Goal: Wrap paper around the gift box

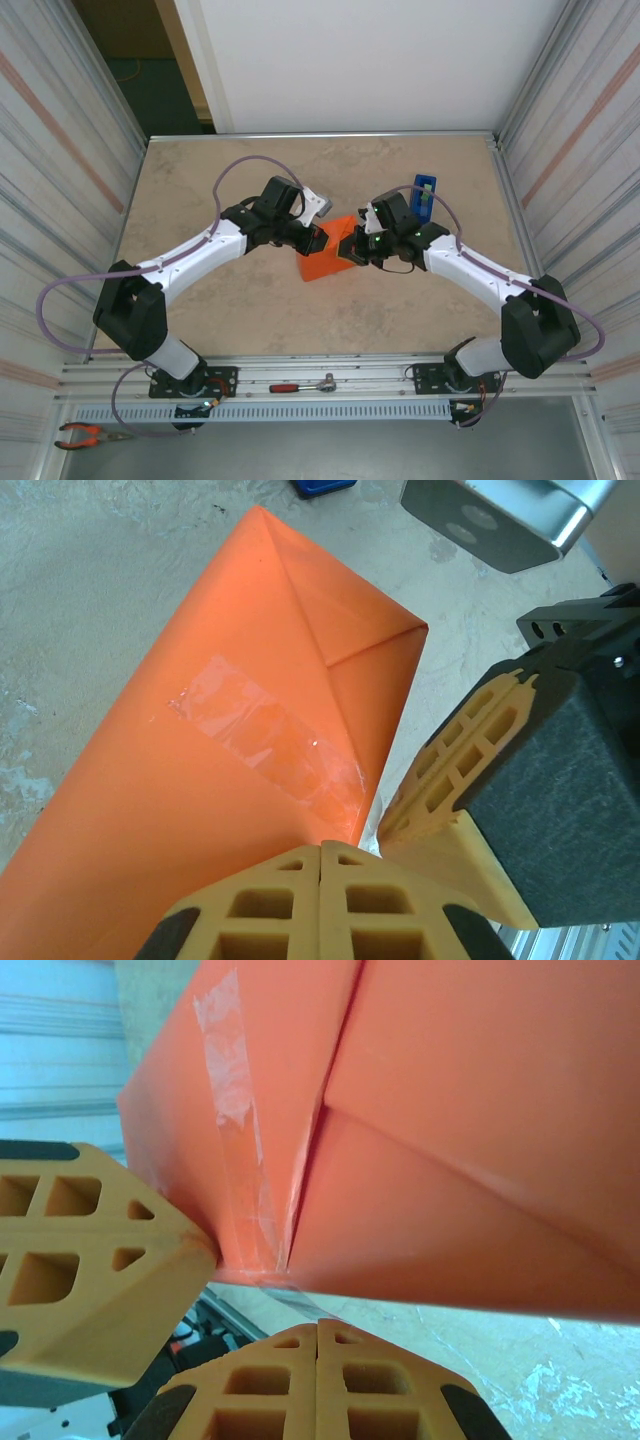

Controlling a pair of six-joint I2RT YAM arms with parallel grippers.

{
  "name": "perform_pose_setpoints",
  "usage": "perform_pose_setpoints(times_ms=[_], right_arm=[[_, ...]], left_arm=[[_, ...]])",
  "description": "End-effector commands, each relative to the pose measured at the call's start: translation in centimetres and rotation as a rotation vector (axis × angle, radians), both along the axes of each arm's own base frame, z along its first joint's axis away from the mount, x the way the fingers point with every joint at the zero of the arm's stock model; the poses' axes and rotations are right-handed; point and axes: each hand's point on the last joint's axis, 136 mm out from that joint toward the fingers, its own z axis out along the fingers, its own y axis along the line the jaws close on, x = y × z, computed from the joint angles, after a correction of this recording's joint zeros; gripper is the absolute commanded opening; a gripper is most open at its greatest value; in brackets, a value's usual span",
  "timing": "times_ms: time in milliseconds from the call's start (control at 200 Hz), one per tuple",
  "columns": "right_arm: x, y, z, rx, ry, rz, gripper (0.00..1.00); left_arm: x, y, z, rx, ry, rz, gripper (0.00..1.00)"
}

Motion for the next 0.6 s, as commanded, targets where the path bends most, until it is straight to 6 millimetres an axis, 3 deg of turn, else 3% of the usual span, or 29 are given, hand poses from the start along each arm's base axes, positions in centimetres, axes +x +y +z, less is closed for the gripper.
perform_pose_setpoints(times_ms=[0, 396, 596], right_arm=[[0.7, 0.4, -0.3, 0.003, -0.015, -0.037, 0.00], [1.9, 0.6, -1.8, 0.039, -0.102, -0.165, 0.00], [1.2, -0.2, -2.7, 0.001, -0.082, -0.146, 0.00]], left_arm=[[-1.4, 2.2, -5.5, 0.157, 0.113, 0.018, 0.00], [-1.7, 2.0, -5.5, 0.156, 0.116, 0.009, 0.00], [-1.7, 1.9, -5.2, 0.147, 0.111, 0.009, 0.00]])
